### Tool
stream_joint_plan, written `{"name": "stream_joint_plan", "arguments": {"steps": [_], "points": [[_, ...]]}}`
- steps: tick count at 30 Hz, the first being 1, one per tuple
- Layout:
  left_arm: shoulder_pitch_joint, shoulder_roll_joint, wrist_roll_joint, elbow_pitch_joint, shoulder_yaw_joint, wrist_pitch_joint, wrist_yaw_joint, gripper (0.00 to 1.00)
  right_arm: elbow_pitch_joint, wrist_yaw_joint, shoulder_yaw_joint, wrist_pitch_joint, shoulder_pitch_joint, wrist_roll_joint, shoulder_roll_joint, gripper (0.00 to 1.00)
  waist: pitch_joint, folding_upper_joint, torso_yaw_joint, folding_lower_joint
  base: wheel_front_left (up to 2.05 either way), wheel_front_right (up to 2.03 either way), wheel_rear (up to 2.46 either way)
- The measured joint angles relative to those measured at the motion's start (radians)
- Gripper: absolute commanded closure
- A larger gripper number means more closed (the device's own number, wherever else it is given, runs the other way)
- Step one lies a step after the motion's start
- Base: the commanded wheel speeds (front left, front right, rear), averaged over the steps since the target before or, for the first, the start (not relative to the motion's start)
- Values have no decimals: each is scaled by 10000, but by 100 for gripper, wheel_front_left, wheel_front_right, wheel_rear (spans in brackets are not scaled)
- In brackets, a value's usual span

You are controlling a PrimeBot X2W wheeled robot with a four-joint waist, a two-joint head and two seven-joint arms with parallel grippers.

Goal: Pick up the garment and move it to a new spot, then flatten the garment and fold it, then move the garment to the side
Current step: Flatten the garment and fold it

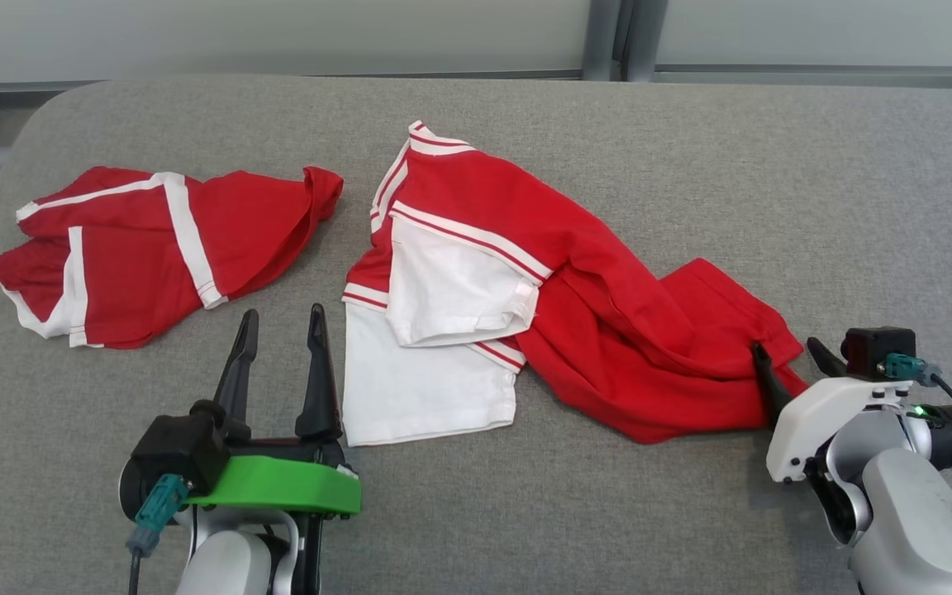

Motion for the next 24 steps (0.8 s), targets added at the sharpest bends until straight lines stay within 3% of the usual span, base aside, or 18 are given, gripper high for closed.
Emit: {"name": "stream_joint_plan", "arguments": {"steps": [2,3,4,5,8,9,24], "points": [[1,0,-12,-6,2,0,8,0,132,0,140,242,-95,236,2,0,-2,0,29,0,0,0,0],[3,2,-12,-4,4,0,8,0,178,0,240,345,-115,337,8,9,-7,0,35,0,0,0,0],[4,2,-12,-8,4,0,10,0,198,0,322,418,-129,456,10,25,-11,0,36,0,0,0,0],[9,2,-12,-15,10,0,13,0,205,0,399,491,-148,573,2,52,-15,0,33,0,0,0,0],[35,2,-12,-23,10,0,36,0,207,0,665,606,-226,872,-56,78,-40,0,5,0,0,0,0],[48,2,-12,-23,2,0,36,0,180,0,748,568,-236,928,-81,98,-50,0,-9,0,0,0,0],[198,0,-35,77,-107,0,21,0,-874,0,681,-1160,-1471,391,-441,100,-347,0,-602,0,0,0,0]]}}
